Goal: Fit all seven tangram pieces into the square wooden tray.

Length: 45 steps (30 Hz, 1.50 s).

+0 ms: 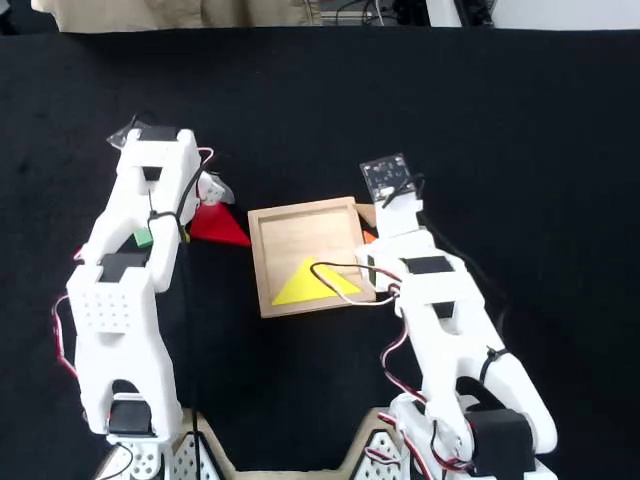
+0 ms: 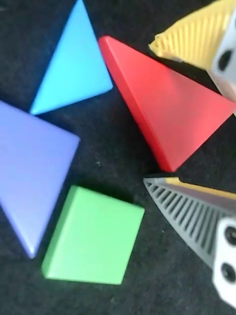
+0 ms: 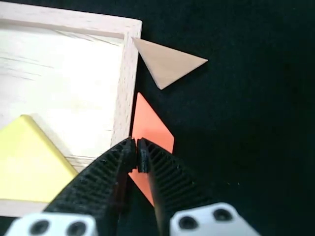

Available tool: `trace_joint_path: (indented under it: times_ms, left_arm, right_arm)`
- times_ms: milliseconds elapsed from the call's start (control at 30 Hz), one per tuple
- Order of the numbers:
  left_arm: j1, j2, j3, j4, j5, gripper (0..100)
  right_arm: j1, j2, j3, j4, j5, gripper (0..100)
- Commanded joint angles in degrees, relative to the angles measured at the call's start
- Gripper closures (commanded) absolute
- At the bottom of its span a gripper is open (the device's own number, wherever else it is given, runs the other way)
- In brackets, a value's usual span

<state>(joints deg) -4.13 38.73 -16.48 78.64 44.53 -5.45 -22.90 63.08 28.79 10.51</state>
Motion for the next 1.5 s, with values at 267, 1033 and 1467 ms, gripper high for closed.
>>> trace_joint_path:
  times_ms: [267,1033,1467]
  left_arm:
    - [-0.4,3.7,-9.1,3.9,-4.7,65]
    - [1.6,3.8,-7.5,4.2,-2.2,65]
    - [1.6,3.8,-7.2,4.6,0.0,65]
  right_arm:
    - [-1.1,-2.2,0.0,-1.1,0.7,98.7]
    - [-1.2,-2.2,0.0,-1.1,0.7,98.7]
    - [-1.2,-2.2,0.0,-1.1,0.7,98.7]
